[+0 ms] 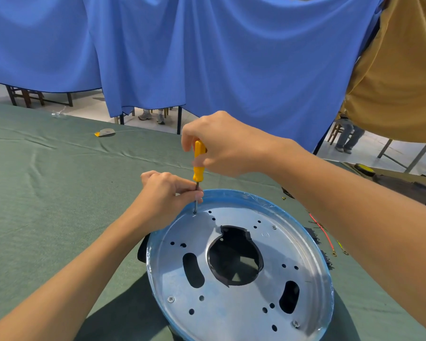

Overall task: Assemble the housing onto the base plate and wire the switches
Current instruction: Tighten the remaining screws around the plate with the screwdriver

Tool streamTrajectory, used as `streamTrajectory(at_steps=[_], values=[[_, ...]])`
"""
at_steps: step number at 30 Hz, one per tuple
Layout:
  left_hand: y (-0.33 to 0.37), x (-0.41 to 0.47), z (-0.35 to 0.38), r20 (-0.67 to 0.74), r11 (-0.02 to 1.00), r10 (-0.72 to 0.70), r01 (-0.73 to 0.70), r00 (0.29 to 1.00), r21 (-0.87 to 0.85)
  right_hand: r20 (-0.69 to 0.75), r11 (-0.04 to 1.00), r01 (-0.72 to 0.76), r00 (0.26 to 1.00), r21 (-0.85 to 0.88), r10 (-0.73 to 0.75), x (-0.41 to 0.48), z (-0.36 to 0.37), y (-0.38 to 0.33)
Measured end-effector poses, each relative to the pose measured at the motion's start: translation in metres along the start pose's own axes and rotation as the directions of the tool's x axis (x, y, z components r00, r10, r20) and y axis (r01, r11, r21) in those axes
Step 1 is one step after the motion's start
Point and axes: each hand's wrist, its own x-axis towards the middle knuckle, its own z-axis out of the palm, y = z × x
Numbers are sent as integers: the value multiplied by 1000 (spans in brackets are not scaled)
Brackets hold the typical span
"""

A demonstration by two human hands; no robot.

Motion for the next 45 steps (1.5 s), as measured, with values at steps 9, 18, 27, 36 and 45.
streamTrajectory(at_steps=[9,18,27,36,45], values=[[1,0,0,-26,1000,-21,21,999,-10,-5,996,-91,996,16,91,5,7,6],[0,-1,0,25,999,-31,32,999,-38,-4,996,-93,996,3,93,8,4,4],[2,4,2,-58,996,-51,47,997,-78,109,973,-228,967,-47,232,20,17,-4],[2,8,0,8,998,-22,22,1000,-63,323,996,-74,943,-43,84,13,-10,-2],[4,2,1,0,996,-27,27,1000,-79,379,960,-272,883,-68,277,27,3,-22]])
